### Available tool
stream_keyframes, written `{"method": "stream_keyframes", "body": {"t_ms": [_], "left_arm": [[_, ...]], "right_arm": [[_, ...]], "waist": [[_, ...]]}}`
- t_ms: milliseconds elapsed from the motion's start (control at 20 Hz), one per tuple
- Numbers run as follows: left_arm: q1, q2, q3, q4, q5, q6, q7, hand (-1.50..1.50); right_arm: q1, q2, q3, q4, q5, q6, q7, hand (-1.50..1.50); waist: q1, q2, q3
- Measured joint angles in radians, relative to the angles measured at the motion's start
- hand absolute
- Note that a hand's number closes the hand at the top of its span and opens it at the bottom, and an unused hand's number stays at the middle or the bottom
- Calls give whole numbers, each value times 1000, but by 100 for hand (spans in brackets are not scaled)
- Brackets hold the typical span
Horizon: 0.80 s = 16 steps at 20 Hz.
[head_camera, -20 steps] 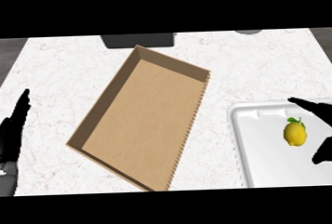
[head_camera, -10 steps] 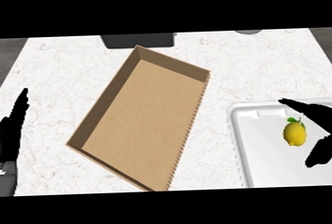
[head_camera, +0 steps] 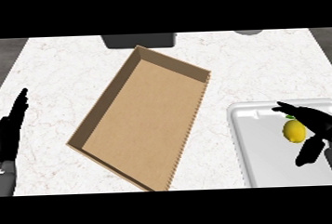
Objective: Pick the lemon from the tray and place it in the cardboard box
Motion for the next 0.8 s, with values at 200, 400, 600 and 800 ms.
{"method": "stream_keyframes", "body": {"t_ms": [200, 400, 600, 800], "left_arm": [[-25, -8, 1, 23, -8, -4, 3, 0], [-13, -12, 6, -1, -15, -7, 9, 0], [-20, -12, 17, 17, -20, -12, 0, 0], [-6, -19, 17, -2, -26, -12, 0, 0]], "right_arm": [[-28, 21, 5, 48, 81, -145, -25, 150], [-42, 25, -3, 72, 131, -243, -63, 150], [-60, 28, -15, 89, 181, -337, -73, 150], [-95, 48, -8, 86, 210, -408, -109, 150]], "waist": [[-1, -4, -8], [1, -6, -8], [1, -3, -4], [3, 1, 0]]}}
